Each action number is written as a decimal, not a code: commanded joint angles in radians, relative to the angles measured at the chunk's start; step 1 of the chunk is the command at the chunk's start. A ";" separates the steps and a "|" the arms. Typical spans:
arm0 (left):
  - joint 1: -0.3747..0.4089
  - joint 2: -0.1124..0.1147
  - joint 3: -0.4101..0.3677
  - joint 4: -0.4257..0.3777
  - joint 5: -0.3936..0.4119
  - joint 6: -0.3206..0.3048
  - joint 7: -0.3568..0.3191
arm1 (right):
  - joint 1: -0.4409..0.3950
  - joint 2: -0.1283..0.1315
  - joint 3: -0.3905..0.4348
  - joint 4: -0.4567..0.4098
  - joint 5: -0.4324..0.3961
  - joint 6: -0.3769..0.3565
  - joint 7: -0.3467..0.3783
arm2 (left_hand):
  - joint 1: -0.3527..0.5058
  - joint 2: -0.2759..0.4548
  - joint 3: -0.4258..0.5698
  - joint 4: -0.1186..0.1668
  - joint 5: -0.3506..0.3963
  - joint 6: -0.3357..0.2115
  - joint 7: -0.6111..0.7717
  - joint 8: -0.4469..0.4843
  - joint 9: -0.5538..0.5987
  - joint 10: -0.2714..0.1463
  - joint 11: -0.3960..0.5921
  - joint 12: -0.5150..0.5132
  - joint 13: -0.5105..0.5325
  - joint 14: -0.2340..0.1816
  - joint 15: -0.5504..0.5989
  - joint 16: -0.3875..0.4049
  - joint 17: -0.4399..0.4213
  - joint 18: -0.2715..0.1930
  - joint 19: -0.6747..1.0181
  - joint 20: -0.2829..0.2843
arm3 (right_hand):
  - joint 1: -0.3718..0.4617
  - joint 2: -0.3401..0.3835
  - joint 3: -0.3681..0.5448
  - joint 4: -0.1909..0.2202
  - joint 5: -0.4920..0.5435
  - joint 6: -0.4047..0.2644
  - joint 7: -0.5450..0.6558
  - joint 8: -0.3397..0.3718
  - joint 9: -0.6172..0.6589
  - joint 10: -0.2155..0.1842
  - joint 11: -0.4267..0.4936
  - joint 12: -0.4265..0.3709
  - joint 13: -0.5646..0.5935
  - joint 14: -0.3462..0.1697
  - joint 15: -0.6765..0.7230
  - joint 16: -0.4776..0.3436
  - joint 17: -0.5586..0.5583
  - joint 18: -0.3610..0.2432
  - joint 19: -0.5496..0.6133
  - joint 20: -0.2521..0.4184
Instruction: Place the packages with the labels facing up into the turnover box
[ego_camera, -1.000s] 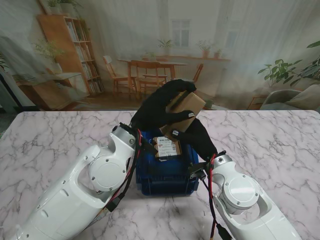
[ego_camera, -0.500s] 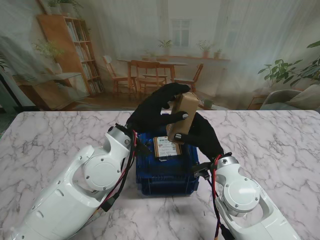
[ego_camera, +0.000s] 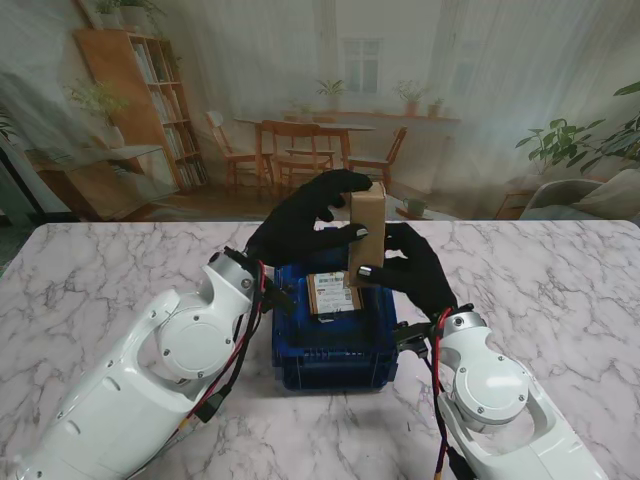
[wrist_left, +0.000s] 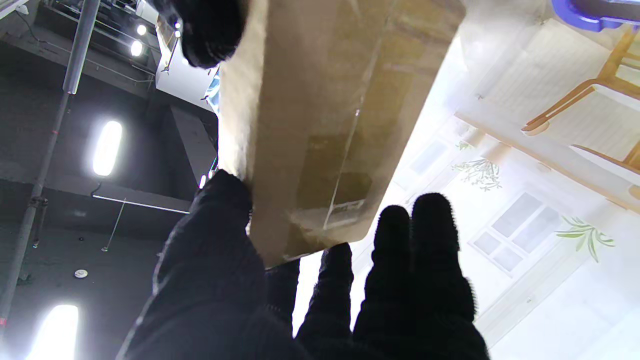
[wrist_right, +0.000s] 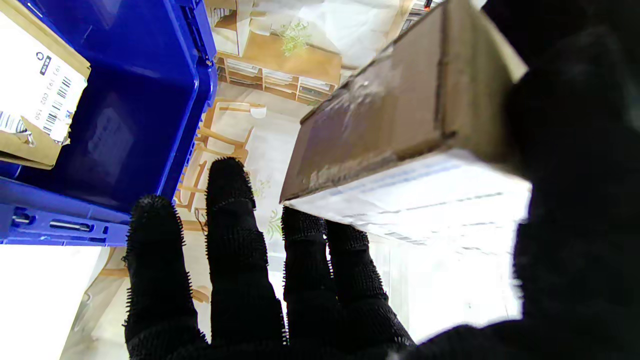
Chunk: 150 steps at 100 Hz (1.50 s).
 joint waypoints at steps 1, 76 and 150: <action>0.013 0.006 0.005 0.020 -0.001 0.001 -0.024 | 0.005 -0.005 0.005 -0.033 0.004 0.011 -0.011 | 0.120 0.024 0.063 0.026 0.053 0.011 0.129 0.063 0.132 -0.019 0.129 0.023 0.036 -0.006 0.018 -0.012 0.019 -0.062 0.038 0.011 | 0.124 0.121 0.290 0.110 0.031 -0.322 0.524 0.079 -0.037 -0.044 0.083 0.015 0.037 0.010 0.008 -0.019 0.031 -0.011 0.039 0.007; 0.004 0.008 -0.004 0.052 -0.014 -0.009 -0.036 | 0.008 -0.009 0.007 -0.030 -0.024 0.015 -0.033 | -0.182 0.018 0.001 -0.020 -0.011 0.011 -0.092 -0.186 0.002 0.061 -0.221 -0.378 -0.077 0.058 -0.137 -0.225 -0.076 -0.019 -0.102 -0.054 | 0.215 0.068 0.370 0.096 0.066 -0.343 0.574 0.074 0.059 -0.064 0.227 0.106 0.300 -0.217 0.279 0.155 0.295 -0.158 0.313 0.102; 0.025 0.069 -0.206 0.013 0.032 -0.083 -0.243 | -0.025 0.031 0.092 -0.007 -0.424 0.010 -0.022 | -0.349 -0.038 -0.005 -0.034 -0.065 0.065 -0.197 -0.291 -0.060 0.145 -0.325 -0.511 -0.116 0.082 -0.146 -0.319 -0.105 -0.005 -0.180 -0.094 | 0.233 0.051 0.389 0.084 0.102 -0.346 0.590 0.071 0.082 -0.055 0.226 0.117 0.321 -0.212 0.299 0.175 0.328 -0.155 0.339 0.103</action>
